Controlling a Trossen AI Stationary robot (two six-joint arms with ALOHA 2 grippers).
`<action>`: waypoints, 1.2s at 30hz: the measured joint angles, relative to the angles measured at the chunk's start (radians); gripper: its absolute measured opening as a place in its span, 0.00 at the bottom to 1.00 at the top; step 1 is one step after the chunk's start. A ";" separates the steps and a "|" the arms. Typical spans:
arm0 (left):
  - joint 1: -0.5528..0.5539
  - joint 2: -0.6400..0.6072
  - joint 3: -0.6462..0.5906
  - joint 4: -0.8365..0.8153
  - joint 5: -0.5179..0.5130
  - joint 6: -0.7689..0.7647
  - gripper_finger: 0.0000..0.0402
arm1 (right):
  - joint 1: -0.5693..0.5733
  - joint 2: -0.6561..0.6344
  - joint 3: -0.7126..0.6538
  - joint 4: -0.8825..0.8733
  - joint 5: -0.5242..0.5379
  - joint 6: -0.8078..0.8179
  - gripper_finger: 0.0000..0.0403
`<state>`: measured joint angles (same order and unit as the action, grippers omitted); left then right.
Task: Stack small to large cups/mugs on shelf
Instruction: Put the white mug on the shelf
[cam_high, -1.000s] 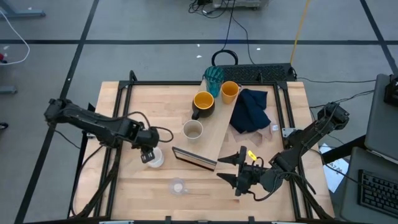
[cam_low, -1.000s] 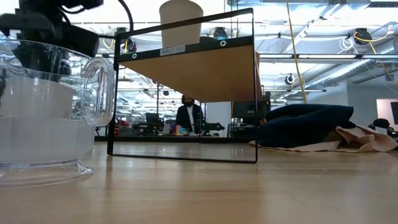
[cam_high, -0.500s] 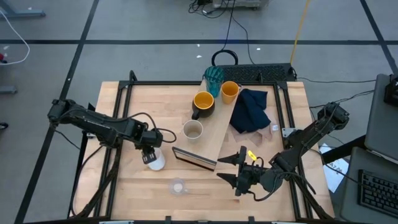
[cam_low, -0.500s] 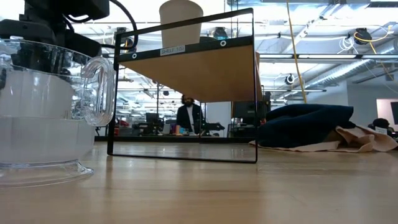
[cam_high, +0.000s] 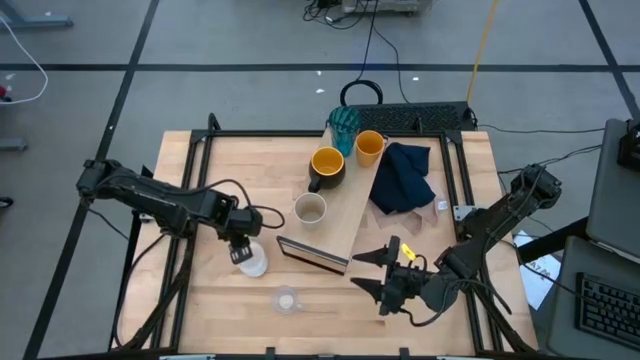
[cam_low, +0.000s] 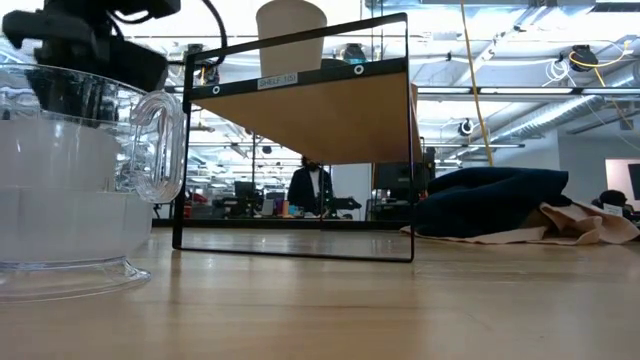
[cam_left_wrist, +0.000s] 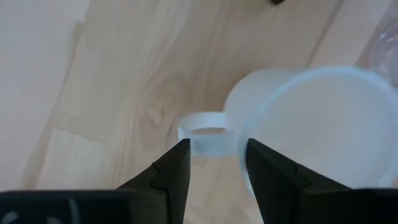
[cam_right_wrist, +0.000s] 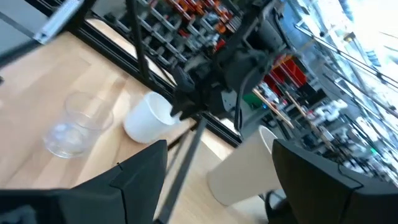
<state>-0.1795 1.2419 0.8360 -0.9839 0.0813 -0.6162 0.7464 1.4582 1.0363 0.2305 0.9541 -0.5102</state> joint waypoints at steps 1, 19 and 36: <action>0.000 0.000 0.013 -0.008 -0.005 0.006 0.38 | 0.001 0.000 0.000 0.000 0.015 -0.002 0.69; 0.015 0.000 0.041 -0.005 -0.046 0.133 0.38 | 0.008 0.000 0.000 -0.005 0.018 -0.002 0.69; -0.002 0.000 0.041 0.027 -0.026 0.258 0.38 | 0.008 0.000 0.000 -0.007 0.018 -0.003 0.69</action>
<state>-0.1819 1.2415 0.8768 -0.9566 0.0551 -0.3583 0.7547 1.4582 1.0359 0.2233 0.9726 -0.5133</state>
